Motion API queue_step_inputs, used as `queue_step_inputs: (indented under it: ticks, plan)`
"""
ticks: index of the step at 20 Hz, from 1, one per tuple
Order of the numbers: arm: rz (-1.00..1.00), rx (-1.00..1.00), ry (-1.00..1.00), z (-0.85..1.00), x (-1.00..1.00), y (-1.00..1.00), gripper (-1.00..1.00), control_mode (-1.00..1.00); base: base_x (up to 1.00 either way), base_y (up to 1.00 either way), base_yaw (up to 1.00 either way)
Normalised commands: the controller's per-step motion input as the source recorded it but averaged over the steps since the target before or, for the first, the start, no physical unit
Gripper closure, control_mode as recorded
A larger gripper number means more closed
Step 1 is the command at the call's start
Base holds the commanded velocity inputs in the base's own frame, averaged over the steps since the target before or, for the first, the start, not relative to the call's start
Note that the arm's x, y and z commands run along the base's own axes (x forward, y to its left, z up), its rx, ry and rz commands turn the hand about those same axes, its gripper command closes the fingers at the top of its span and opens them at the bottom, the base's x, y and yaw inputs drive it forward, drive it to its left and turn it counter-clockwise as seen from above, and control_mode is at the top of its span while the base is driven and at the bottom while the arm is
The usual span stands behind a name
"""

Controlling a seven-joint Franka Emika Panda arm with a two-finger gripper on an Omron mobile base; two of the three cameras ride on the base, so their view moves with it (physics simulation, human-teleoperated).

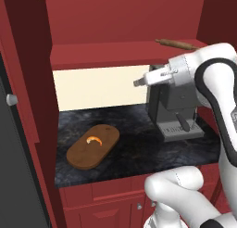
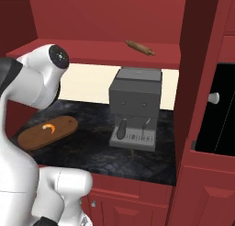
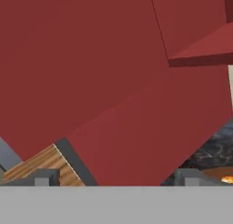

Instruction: Open the cabinet, retrieve the rolling pin, and place it next to the meat on the cutting board to prepare for tenderizing.

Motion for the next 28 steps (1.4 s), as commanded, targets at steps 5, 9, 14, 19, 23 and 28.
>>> queue_step_inputs:
  ticks: [5,9,14,19,23,28]
  plan:
    - [-0.14,-0.11,-0.14,0.26,0.00,-0.67,-1.00,-1.00,0.00,0.00,0.00]
    - [-0.15,-0.12,-0.11,0.22,0.00,-0.67,-1.00,-1.00,0.00,0.00,0.00]
    - [-0.16,-0.12,-0.09,0.24,0.06,-0.62,-1.00,-1.00,0.00,0.00,0.00]
    - [-0.18,-0.12,-0.07,0.23,0.13,-0.61,-1.00,-1.00,0.00,0.00,0.00]
    - [-0.18,-0.09,-0.04,0.11,0.21,-0.59,-1.00,-1.00,0.00,0.00,0.00]
    - [-0.16,-0.02,0.00,0.01,0.55,-0.54,-1.00,-1.00,0.00,0.00,0.00]
